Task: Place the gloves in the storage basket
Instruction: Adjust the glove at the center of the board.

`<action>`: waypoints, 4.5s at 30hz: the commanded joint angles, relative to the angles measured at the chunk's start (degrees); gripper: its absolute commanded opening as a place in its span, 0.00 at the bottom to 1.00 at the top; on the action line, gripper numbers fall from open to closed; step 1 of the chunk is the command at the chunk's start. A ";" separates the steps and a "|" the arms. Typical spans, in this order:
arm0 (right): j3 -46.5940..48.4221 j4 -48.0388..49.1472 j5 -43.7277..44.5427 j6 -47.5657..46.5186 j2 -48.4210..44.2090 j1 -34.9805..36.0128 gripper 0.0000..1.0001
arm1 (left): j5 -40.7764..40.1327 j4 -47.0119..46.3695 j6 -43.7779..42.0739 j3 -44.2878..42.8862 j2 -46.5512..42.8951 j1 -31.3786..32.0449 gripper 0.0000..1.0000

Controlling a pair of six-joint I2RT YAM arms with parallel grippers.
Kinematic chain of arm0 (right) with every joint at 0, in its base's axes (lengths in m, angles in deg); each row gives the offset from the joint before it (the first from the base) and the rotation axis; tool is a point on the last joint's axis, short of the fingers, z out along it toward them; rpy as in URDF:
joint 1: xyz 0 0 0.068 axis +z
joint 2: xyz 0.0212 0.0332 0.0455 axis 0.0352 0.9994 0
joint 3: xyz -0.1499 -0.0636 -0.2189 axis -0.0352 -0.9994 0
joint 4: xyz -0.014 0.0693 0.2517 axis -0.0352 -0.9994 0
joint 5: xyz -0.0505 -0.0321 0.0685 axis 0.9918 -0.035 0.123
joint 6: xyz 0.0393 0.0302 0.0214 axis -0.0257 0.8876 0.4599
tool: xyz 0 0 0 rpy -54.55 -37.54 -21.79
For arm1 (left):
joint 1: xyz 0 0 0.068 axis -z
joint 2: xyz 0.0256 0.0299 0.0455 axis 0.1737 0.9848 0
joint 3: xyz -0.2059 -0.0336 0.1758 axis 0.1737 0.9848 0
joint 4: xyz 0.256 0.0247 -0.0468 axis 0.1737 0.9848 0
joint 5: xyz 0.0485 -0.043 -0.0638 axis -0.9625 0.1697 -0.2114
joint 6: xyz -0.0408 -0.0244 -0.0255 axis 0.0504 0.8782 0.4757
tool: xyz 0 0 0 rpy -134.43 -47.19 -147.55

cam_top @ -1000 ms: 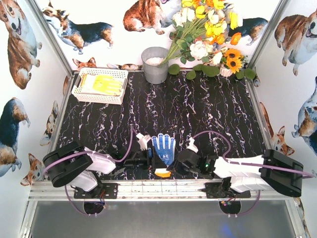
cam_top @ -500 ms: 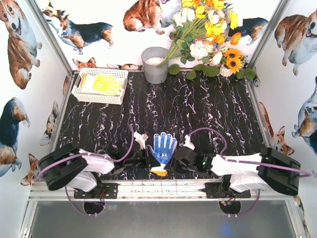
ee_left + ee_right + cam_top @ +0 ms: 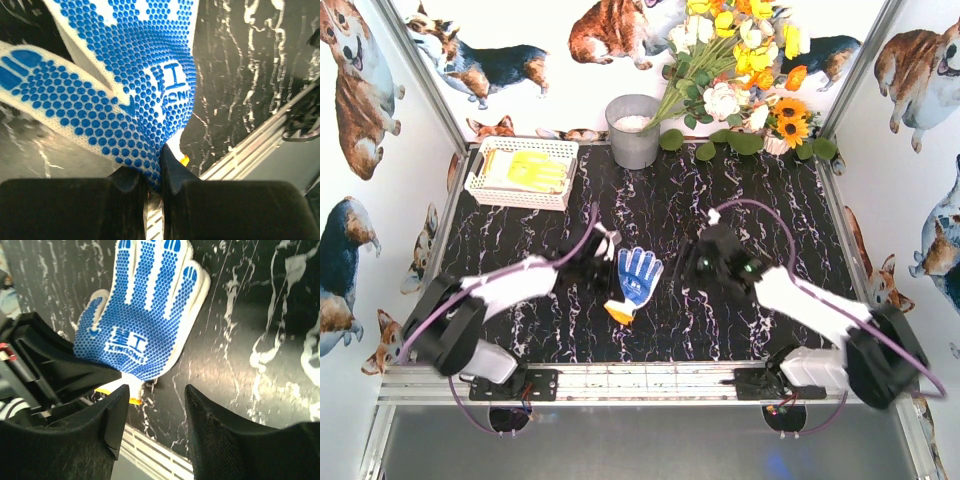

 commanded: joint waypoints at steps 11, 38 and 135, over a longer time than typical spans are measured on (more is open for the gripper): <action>21.71 6.67 -18.98 -7.18 30.41 -10.27 0.37 | 3.68 24.82 -22.55 -29.26 23.67 -4.99 0.07; 36.05 -14.04 -26.67 -18.14 44.13 -11.16 0.28 | 4.78 -0.32 2.70 -0.86 5.61 -7.53 0.59; 45.94 -13.04 -29.11 -22.11 58.23 -16.22 0.00 | -1.67 15.80 -9.52 -35.87 30.93 -9.34 0.25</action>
